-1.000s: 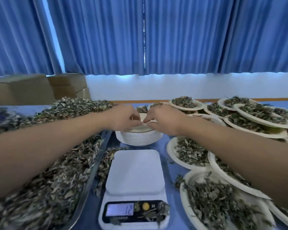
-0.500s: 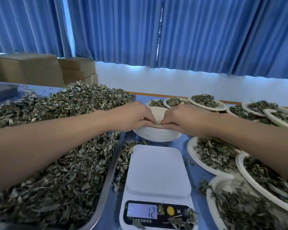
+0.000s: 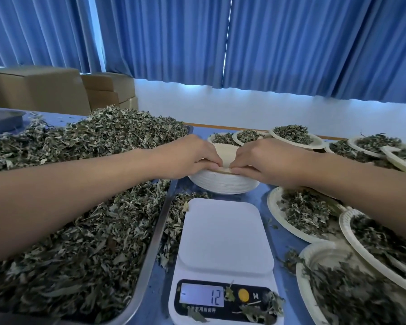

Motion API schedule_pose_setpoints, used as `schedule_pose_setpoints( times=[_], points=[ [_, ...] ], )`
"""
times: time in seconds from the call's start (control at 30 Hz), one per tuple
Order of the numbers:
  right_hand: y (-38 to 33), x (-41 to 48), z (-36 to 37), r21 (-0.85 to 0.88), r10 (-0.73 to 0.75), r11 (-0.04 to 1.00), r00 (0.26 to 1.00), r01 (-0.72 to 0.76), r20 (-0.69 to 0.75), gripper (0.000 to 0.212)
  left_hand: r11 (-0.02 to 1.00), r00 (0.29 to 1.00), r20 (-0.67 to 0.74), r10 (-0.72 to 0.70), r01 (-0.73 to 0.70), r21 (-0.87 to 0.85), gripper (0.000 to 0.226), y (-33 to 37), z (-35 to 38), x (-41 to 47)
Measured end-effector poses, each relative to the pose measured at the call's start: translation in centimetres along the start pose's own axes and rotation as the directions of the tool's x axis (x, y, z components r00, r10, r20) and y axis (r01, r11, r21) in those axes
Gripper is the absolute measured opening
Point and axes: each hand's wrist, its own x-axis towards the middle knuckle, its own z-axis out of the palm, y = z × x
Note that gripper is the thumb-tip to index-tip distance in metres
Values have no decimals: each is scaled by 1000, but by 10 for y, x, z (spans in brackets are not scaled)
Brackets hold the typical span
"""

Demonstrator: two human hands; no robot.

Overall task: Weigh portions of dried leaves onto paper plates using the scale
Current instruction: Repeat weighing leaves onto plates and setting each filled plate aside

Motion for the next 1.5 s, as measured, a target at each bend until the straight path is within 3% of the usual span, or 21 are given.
schedule_pose_setpoints(
  times=[0.33, 0.73, 1.27, 1.37, 1.5],
  points=[
    [-6, 2, -2, -205, -27, 978, 1000, 26, -1, 46, 999, 999, -9, -33, 32, -38, 18, -1, 0, 2],
    [0, 11, -9, -98, 25, 995, 997, -18, 72, 37, 997, 998, -20, -63, 62, -52, 18, -2, 0, 0],
    [-2, 13, 4, -403, -88, 910, 995, 98, 42, 39, 995, 997, -38, -67, 64, -72, 18, -4, -1, -2],
    [-4, 13, 4, -442, -129, 889, 992, 115, -2, 32, 995, 997, -32, -71, 69, -66, 18, -3, -2, -2],
    [-6, 11, 8, -565, -179, 824, 967, 46, -182, 18, 997, 998, -28, -52, 50, -54, 18, -1, -4, -2]
  ],
)
